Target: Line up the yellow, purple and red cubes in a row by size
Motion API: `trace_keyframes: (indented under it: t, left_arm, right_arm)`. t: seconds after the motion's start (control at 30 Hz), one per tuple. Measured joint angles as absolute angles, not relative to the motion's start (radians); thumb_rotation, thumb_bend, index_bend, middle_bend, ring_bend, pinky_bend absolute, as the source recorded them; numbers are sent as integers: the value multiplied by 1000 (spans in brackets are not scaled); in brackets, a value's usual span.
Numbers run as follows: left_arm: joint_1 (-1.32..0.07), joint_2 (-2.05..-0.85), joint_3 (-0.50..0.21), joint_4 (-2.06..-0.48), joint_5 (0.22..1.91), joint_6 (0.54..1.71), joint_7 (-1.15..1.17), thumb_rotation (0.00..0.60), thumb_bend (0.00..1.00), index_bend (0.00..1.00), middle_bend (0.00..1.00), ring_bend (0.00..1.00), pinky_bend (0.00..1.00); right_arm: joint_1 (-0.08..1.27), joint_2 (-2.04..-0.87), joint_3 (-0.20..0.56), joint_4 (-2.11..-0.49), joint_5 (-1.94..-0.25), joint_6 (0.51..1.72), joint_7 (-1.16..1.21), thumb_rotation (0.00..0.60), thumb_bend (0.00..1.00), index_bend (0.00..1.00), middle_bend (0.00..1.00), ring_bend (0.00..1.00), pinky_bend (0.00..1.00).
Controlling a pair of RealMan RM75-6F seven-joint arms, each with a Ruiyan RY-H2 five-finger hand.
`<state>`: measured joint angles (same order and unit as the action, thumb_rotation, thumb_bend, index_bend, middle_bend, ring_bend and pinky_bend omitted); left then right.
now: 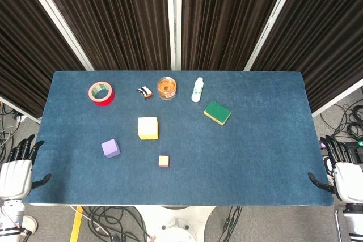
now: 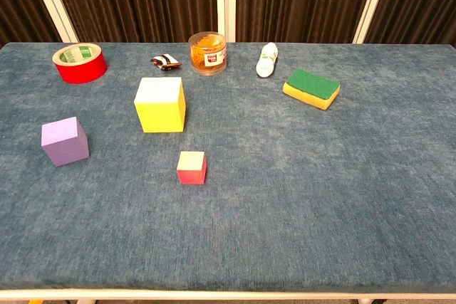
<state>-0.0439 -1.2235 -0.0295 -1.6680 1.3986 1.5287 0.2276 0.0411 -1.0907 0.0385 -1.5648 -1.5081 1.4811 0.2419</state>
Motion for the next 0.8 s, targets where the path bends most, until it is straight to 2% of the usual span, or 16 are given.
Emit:
trace_keyframes:
  t: [0.8]
  left_arm:
    - [-45,-1216,-30,-1685,1448,1526,221,600,173,203,156,94,174]
  right_arm:
    - [42,-1101,36,-1543,-1537,1492,271,600,126,0,21,0,0]
